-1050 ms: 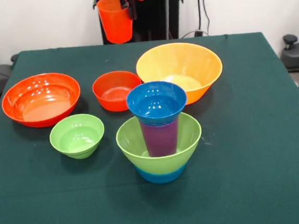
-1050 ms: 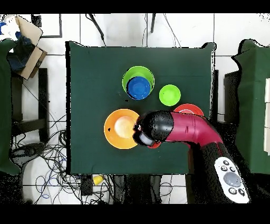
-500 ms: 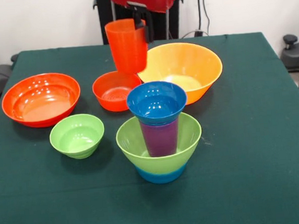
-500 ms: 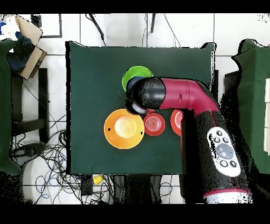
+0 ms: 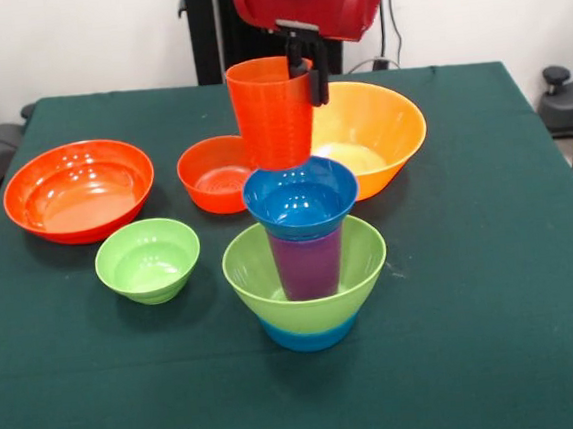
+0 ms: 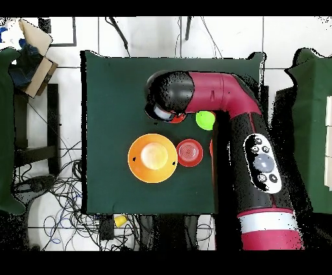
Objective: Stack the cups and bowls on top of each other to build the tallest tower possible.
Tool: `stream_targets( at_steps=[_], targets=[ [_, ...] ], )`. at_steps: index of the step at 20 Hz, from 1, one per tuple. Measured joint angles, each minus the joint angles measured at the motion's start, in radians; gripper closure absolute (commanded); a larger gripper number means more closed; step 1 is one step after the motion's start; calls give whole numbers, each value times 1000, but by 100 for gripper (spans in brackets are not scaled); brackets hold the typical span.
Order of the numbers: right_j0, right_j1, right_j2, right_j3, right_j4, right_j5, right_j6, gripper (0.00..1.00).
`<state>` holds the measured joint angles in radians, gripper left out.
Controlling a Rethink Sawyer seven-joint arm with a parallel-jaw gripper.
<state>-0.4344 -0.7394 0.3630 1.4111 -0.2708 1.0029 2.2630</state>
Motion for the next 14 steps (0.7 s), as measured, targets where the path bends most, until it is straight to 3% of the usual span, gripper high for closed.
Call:
stream_targets(
  at_steps=[14],
  targets=[
    [20, 2, 0, -13, -8, 23, 0, 100]
  ],
)
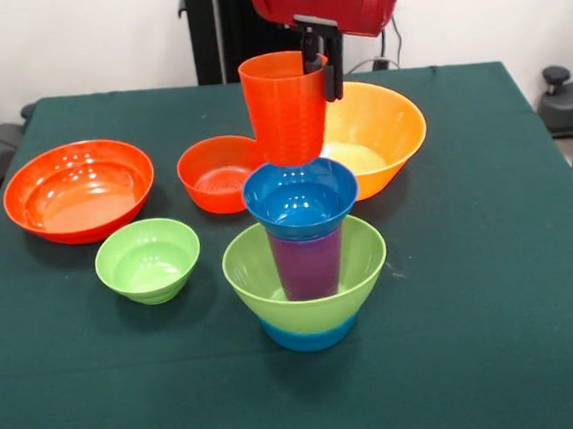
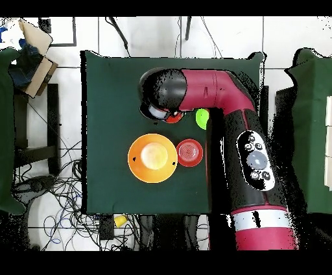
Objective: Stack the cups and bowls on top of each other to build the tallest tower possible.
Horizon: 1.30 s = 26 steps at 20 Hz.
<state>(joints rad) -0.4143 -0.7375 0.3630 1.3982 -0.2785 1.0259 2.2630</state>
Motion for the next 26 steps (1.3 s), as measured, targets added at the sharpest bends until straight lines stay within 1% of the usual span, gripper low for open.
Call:
stream_targets(
  at_steps=[7, 11, 15, 16, 19, 20, 26],
  targets=[
    [0, 3, 0, 0, -4, 0, 0, 100],
    [1, 9, 0, 0, -19, -4, 0, 100],
    [2, 20, 0, 3, -33, -46, 0, 100],
    [3, 23, 0, 10, -39, -74, 0, 100],
    [3, 24, 0, 21, -45, -104, 0, 100],
    [3, 24, 0, 36, -47, -131, 0, 100],
    [4, 24, 0, 82, -50, -172, 0, 100]
  ],
)
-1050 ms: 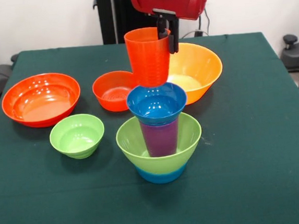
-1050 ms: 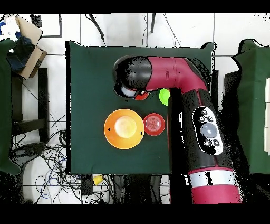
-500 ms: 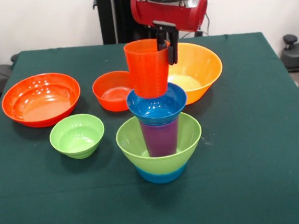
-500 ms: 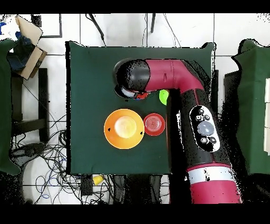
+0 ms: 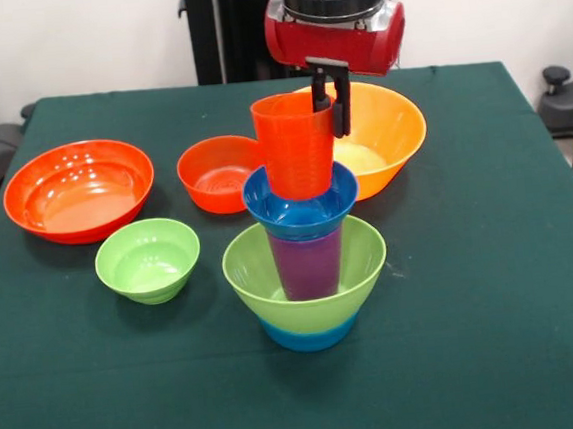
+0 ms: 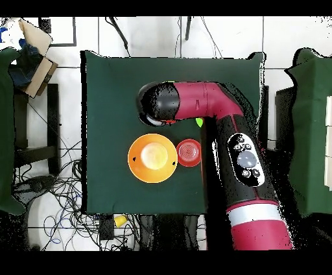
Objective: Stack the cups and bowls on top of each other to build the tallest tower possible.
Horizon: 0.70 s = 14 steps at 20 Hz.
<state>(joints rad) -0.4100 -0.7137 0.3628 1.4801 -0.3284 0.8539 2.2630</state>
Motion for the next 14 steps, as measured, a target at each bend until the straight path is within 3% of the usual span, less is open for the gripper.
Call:
stream_targets(
  at_steps=[14],
  targets=[
    [16, 11, -5, 48, -13, -23, 0, 100]
  ],
)
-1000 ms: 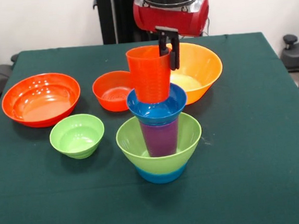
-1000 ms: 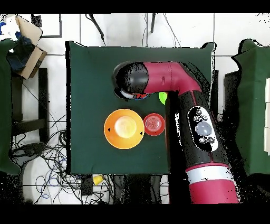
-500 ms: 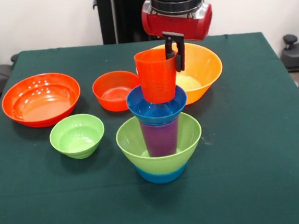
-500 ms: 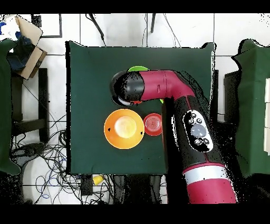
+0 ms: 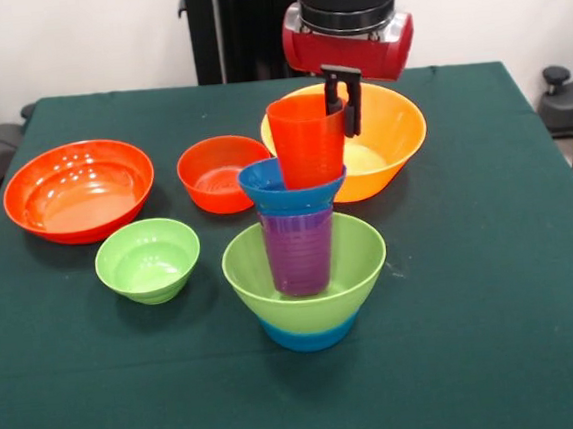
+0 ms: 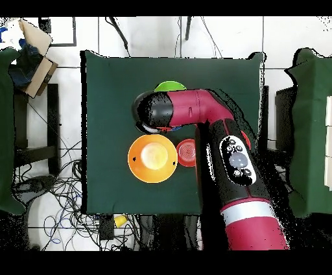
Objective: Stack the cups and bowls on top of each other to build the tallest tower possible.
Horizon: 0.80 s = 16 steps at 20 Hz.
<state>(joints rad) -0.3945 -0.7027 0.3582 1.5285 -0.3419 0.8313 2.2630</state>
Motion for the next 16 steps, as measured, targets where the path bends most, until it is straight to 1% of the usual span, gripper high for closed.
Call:
stream_targets(
  at_steps=[5, 9, 16],
  targets=[
    [14, 4, -4, 1, -14, -3, 0, 100],
    [23, 4, -8, 8, -30, -29, 0, 100],
    [24, 4, -17, 24, -37, -52, 0, 100]
  ],
)
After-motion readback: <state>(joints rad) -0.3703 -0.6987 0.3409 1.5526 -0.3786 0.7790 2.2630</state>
